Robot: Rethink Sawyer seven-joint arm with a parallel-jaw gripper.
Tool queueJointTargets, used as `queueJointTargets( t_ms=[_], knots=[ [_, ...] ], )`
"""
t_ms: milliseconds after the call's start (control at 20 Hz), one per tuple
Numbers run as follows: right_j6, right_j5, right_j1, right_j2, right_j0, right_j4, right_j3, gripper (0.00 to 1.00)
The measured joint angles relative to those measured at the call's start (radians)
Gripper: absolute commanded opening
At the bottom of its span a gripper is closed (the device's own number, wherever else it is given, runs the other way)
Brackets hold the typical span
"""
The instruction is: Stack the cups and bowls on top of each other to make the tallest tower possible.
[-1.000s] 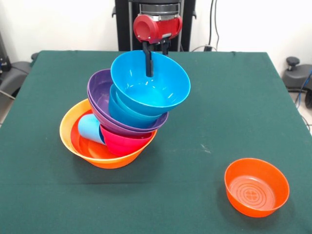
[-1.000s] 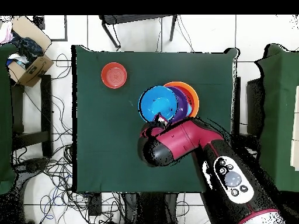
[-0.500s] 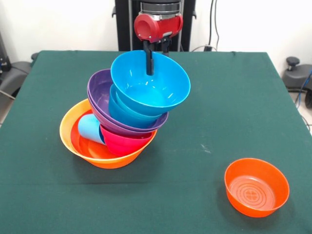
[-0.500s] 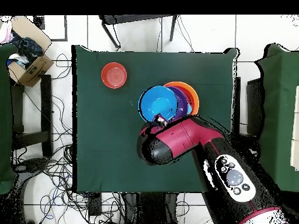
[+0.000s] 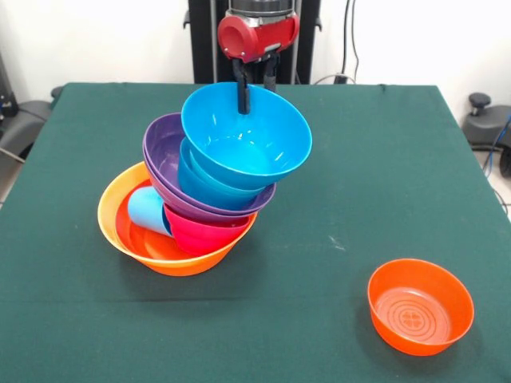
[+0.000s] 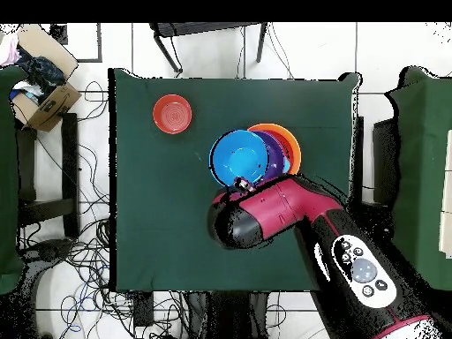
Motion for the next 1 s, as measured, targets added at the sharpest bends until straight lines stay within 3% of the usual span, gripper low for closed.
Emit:
queueJointTargets(
  t_ms=[1000],
  knots=[
    [0.0, 0.131, -0.075, 0.144, -0.029, 0.098, 0.039, 1.0]
  ],
)
